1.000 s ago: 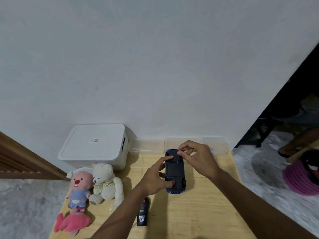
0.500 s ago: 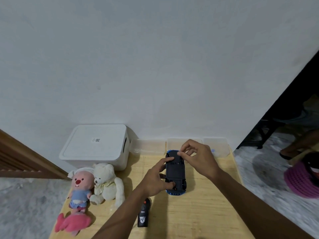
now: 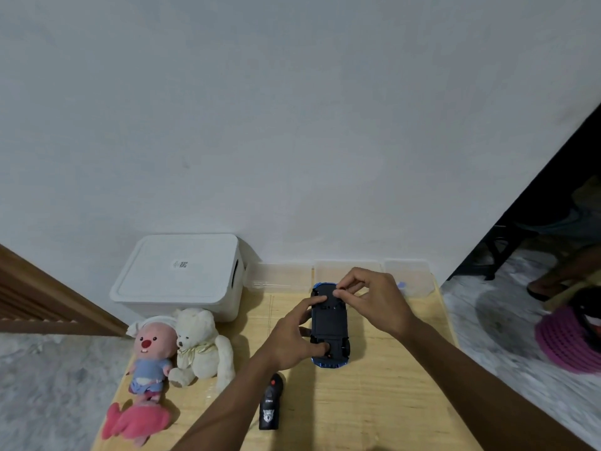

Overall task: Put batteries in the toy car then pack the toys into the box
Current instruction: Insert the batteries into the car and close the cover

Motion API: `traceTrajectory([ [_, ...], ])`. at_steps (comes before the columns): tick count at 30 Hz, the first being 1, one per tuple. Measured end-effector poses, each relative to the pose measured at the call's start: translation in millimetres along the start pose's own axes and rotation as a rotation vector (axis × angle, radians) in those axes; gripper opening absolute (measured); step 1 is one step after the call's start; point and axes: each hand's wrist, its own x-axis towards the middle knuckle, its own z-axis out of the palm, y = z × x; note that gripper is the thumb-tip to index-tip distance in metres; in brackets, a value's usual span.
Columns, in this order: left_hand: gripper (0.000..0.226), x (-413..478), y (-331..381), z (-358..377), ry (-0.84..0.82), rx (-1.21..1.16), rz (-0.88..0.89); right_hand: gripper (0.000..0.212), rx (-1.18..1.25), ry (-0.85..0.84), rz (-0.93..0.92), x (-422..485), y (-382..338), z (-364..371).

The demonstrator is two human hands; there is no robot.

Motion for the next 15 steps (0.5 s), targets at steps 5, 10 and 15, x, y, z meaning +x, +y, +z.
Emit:
traceTrajectory([
  [5, 0.085, 1.6, 1.2, 0.5, 0.003, -0.021, 0.000, 0.017, 0.055, -0.001, 0.003, -0.4, 1.1, 1.7],
  [10, 0.085, 3.6, 1.4, 0.2, 0.000, -0.029, -0.005, 0.022, -0.007, -0.033, -0.011, -2.8, 4.9, -2.8],
  [15, 0.086, 3.0, 1.0, 1.6, -0.001, -0.026, -0.007, 0.006, -0.020, -0.007, -0.014, 2.5, 2.5, -3.9],
])
